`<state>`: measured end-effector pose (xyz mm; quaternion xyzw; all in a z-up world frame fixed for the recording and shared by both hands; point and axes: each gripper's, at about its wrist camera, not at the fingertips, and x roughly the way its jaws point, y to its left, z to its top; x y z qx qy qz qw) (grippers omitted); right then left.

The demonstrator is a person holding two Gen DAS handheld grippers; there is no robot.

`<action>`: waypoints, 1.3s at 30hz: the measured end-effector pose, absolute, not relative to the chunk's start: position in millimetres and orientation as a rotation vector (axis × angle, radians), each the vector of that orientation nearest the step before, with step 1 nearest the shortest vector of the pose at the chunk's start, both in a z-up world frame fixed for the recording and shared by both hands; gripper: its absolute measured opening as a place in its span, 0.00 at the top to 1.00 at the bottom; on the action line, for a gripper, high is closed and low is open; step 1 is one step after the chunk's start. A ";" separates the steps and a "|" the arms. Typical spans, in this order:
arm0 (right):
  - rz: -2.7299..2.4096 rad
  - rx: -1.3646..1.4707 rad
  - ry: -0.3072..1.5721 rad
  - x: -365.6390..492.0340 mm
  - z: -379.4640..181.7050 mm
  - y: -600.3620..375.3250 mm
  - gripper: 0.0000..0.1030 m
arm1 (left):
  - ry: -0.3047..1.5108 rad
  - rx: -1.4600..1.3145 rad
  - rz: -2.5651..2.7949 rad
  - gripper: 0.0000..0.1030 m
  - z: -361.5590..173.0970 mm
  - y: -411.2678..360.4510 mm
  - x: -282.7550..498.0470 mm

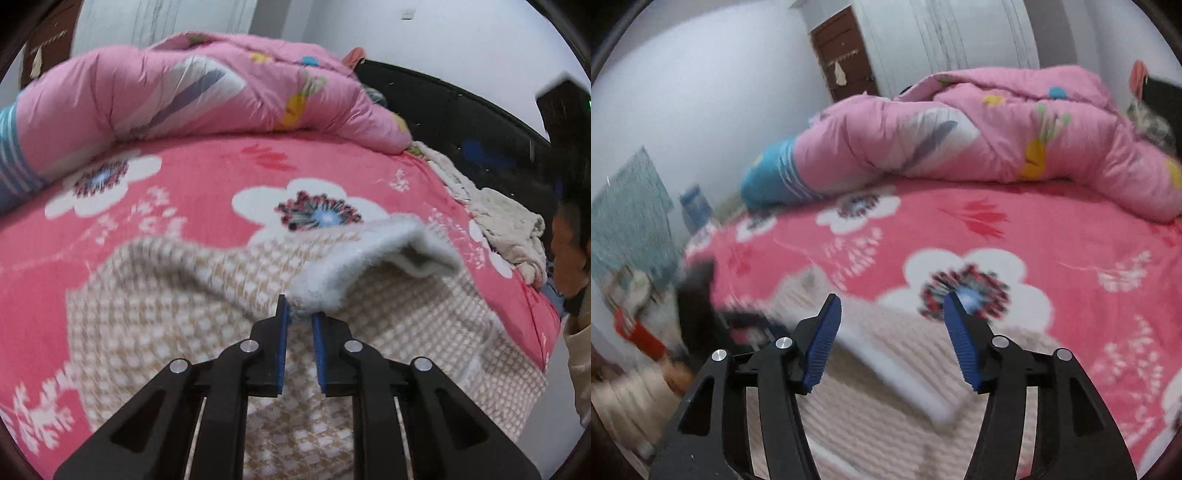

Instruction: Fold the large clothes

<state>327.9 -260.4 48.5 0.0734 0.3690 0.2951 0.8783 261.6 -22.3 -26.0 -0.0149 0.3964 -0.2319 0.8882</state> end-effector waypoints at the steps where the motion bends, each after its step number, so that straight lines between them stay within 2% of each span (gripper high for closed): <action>1: 0.624 0.174 0.797 337.5 41.7 -252.5 0.53 | 0.834 -0.045 -0.464 0.82 -28.7 -20.4 262.5; 3: 0.627 0.182 0.903 356.3 10.3 -226.6 0.66 | 0.869 -0.101 -0.414 0.75 -34.3 -9.2 261.7; 6: 0.622 0.117 1.078 354.8 -48.8 -197.8 0.69 | 0.862 -0.168 -0.410 0.67 -32.9 16.5 244.8; 8: 0.620 0.047 1.082 333.1 -71.5 -193.7 0.69 | 0.846 -0.185 -0.400 0.63 -29.9 36.1 231.7; 14: 0.602 -0.054 1.028 286.2 -44.1 -213.5 0.68 | 0.828 -0.221 -0.383 0.63 -14.8 62.8 239.6; 16: 0.553 -0.039 0.987 279.4 -30.2 -230.2 0.62 | 0.811 -0.260 -0.410 0.63 -7.5 57.2 253.5; 20: 0.395 0.038 0.919 288.0 -9.9 -271.8 0.61 | 0.802 -0.325 -0.496 0.63 -0.1 22.4 289.6; 26: 0.292 0.274 1.063 338.1 -40.0 -311.0 0.61 | 0.973 -0.255 -0.388 0.64 -47.7 -9.4 341.5; 28: 0.307 0.322 1.109 349.3 -53.9 -312.0 0.61 | 0.971 -0.274 -0.393 0.66 -59.6 -2.0 338.9; 29: 0.316 0.338 1.126 354.5 -60.4 -310.9 0.63 | 0.955 -0.277 -0.401 0.66 -60.3 0.2 336.2; 31: 0.324 0.344 1.133 356.8 -65.3 -310.5 0.76 | 0.945 -0.250 -0.404 0.66 -59.6 0.3 331.8; 34: 0.305 0.261 1.086 359.1 -60.4 -307.2 0.82 | 0.925 -0.189 -0.407 0.66 -52.8 -2.1 325.0; 36: 0.275 0.156 1.077 363.2 -64.6 -301.0 0.81 | 0.898 -0.164 -0.417 0.66 -45.3 -2.8 319.2; 38: 0.248 0.036 1.075 366.6 -69.6 -292.9 0.75 | 0.881 -0.143 -0.411 0.66 -40.2 -4.7 316.8; 39: 0.232 0.003 1.066 365.8 -66.2 -295.2 0.67 | 0.878 -0.136 -0.407 0.66 -37.6 -5.8 316.6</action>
